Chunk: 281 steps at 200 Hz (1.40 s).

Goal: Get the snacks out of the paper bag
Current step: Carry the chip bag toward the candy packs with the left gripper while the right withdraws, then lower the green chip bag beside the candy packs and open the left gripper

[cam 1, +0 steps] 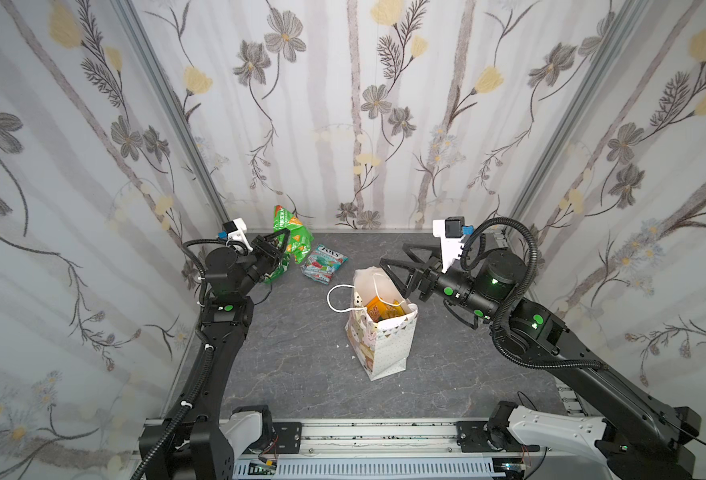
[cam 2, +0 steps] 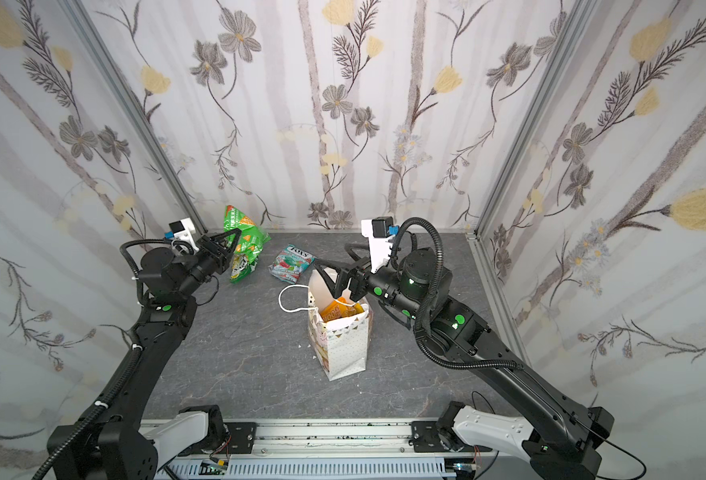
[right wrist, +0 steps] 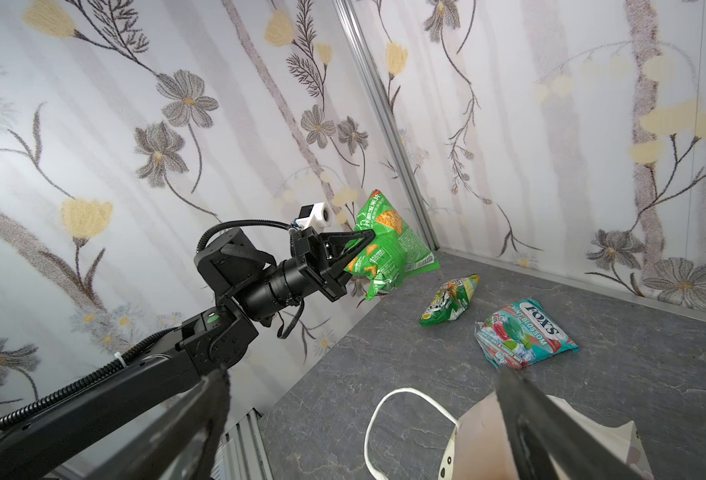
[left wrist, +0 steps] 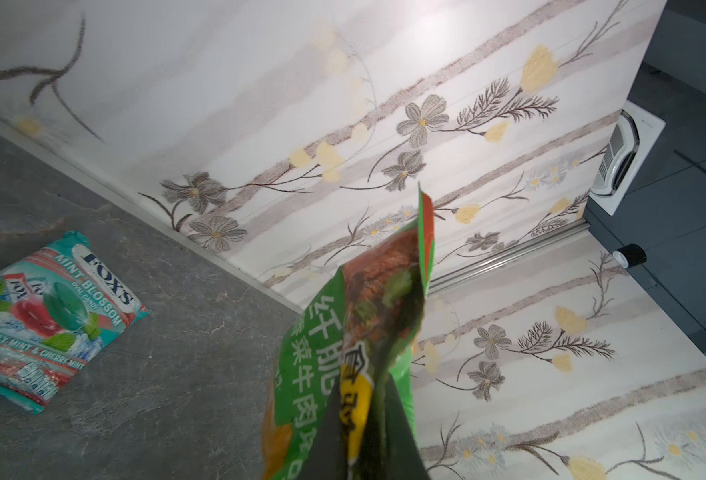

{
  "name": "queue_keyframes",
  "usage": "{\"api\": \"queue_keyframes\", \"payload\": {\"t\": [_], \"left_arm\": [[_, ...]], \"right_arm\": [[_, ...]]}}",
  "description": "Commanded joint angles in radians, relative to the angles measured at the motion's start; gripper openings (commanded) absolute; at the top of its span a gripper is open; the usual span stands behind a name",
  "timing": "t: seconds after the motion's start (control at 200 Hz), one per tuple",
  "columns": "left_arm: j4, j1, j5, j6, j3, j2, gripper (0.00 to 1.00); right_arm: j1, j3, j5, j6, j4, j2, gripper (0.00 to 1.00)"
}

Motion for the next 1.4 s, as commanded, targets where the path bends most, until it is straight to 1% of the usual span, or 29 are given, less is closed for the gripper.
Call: {"api": "queue_keyframes", "payload": {"t": [0.0,0.125,0.265,0.32,0.36,0.49,0.664,0.759,0.824,0.874,1.009,1.079,1.184,1.294,1.344,1.399], "left_arm": [[0.072,0.034,0.011,-0.016,-0.037,0.018,0.0],[0.102,0.079,0.011,-0.012,-0.083,0.055,0.0],[0.102,0.114,-0.04,0.05,-0.129,0.108,0.0],[0.123,0.126,-0.053,0.054,-0.148,0.131,0.0],[0.145,0.135,-0.057,0.047,-0.16,0.177,0.0],[0.249,0.151,-0.065,0.007,-0.187,0.299,0.0],[0.46,0.166,-0.063,-0.118,-0.199,0.508,0.0],[0.538,0.169,-0.05,-0.173,-0.184,0.609,0.0],[0.559,0.168,-0.047,-0.184,-0.177,0.656,0.0],[0.544,0.169,-0.058,-0.155,-0.174,0.674,0.0],[0.405,0.171,-0.073,-0.073,-0.156,0.695,0.0],[0.38,0.17,-0.069,-0.048,-0.155,0.709,0.0],[0.341,0.174,-0.069,-0.021,-0.154,0.728,0.07],[0.258,0.175,-0.069,0.026,-0.141,0.728,0.13],[0.227,0.175,-0.083,0.049,-0.141,0.714,0.17],[0.156,0.175,-0.108,0.089,-0.135,0.69,0.24]], "right_arm": [[-0.001,0.008,-0.008,0.013,0.019,0.005,0.99],[0.0,0.006,-0.007,0.016,0.012,0.005,0.99],[0.0,0.005,-0.013,0.024,0.01,0.009,0.99],[-0.001,0.007,-0.017,0.027,0.009,0.011,0.99],[0.0,0.005,-0.017,0.027,0.008,0.01,0.99],[0.0,0.002,-0.014,0.03,0.002,0.004,0.99],[0.0,-0.009,-0.008,0.032,-0.004,-0.007,0.99],[0.0,-0.013,-0.006,0.034,-0.009,-0.016,0.99],[0.0,-0.014,0.001,0.035,-0.013,-0.022,0.99],[0.0,-0.016,0.007,0.033,-0.013,-0.027,0.99],[-0.001,-0.019,0.011,0.033,-0.013,-0.029,0.99],[-0.001,-0.019,0.018,0.032,-0.014,-0.027,0.99],[-0.002,-0.016,0.019,0.03,-0.016,-0.021,0.99],[-0.001,-0.004,0.016,0.023,-0.026,-0.014,0.99],[-0.001,-0.001,0.022,0.018,-0.031,-0.015,0.99],[-0.003,0.003,0.024,0.018,-0.033,-0.015,0.99]]}}
